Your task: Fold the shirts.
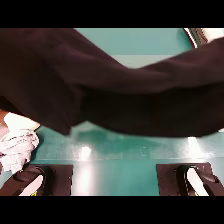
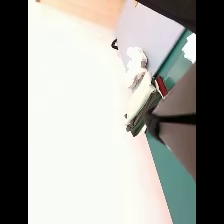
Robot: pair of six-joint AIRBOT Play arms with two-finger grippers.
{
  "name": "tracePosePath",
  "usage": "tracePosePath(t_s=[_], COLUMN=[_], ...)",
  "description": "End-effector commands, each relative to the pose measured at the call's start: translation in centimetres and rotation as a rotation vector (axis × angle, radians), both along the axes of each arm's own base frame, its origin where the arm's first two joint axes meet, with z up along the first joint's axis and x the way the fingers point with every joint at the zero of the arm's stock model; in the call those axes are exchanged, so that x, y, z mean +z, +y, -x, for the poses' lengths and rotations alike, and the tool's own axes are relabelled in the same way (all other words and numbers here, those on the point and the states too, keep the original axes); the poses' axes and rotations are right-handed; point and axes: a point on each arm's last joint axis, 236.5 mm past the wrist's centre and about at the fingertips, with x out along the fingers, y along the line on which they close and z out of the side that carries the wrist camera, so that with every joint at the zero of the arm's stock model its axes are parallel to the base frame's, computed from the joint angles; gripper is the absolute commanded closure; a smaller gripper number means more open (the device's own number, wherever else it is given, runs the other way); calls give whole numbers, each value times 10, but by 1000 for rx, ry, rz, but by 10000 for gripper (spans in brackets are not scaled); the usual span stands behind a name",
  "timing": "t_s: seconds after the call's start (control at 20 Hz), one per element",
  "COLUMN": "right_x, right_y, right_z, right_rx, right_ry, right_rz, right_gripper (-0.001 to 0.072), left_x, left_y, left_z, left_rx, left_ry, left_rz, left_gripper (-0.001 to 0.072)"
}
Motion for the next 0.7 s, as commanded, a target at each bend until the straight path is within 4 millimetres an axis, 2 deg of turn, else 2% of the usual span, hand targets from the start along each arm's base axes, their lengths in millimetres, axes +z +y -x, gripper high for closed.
tracePosePath(t_s=[0.0, 0.1, 0.2, 0.25, 0.4, 0.5, 0.65], right_x=[-49, -100, -167, -203, -290, -338, -386], right_y=[-20, -32, -42, -47, -57, -61, -58], right_z=[-17, -43, -64, -74, -96, -114, -159], right_rx=[-51, -51, -49, -42, -36, -23, 3], right_ry=[280, 504, 755, 876, 1131, 1223, 1167], right_rz=[-111, -193, -279, -320, -422, -459, -429], right_gripper=[701, 701, 702, 701, 702, 702, 701], left_x=[-34, -99, -188, -233, -340, -388, -426], left_y=[14, 32, 45, 48, 43, 40, 40], left_z=[-31, -80, -125, -140, -180, -211, -258], left_rx=[95, 202, 259, 260, 210, 199, 236], left_ry=[105, 316, 581, 716, 979, 1031, 1025], left_rz=[-78, -159, -282, -340, -446, -483, -453], left_gripper=[686, 686, 686, 686, 685, 685, 685])
